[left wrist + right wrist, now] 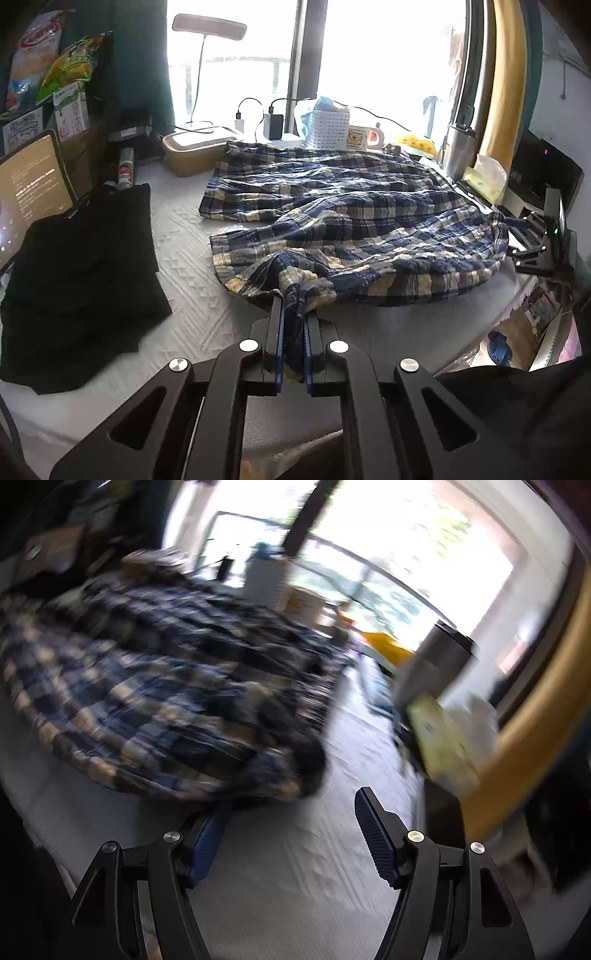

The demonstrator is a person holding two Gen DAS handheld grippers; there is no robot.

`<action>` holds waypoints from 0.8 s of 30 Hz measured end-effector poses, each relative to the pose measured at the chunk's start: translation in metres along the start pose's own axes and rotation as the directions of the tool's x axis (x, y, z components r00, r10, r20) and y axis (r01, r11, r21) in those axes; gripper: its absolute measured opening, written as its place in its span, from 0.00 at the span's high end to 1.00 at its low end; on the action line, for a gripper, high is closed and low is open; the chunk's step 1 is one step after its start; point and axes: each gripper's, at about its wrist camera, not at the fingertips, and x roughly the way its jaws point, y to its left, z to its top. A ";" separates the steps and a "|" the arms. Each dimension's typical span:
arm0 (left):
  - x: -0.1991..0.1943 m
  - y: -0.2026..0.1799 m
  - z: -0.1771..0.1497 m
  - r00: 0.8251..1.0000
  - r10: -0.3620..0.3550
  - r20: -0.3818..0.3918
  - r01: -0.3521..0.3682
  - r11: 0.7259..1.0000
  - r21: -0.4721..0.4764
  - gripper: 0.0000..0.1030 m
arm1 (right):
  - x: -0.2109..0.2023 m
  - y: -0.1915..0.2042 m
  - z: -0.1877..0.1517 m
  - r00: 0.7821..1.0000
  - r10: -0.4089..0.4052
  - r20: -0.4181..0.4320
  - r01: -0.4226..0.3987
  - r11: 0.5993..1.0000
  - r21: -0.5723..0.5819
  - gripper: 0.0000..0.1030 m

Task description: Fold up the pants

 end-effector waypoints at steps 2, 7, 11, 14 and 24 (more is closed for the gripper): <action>0.001 0.002 0.001 1.000 0.007 -0.006 -0.007 1.000 -0.008 0.94 | 0.006 0.006 0.005 1.000 0.002 0.000 -0.002 0.999 -0.040 0.31; 0.009 0.012 0.001 0.999 0.011 -0.037 -0.014 0.998 -0.060 0.94 | 0.009 -0.001 0.013 0.999 0.034 0.040 -0.033 0.999 -0.017 0.31; 0.013 0.017 0.006 0.999 -0.004 -0.046 0.000 0.996 -0.087 0.94 | 0.006 0.002 0.018 0.994 0.085 0.066 -0.084 0.996 -0.016 0.80; 0.010 0.016 0.011 0.999 -0.021 -0.033 0.018 0.996 -0.085 0.94 | 0.003 0.003 0.020 0.993 0.094 0.075 -0.093 0.996 -0.011 0.80; -0.028 0.007 0.049 0.982 -0.153 0.108 0.162 0.984 -0.076 0.94 | -0.029 -0.044 0.030 0.983 0.068 0.172 -0.106 0.968 0.228 0.84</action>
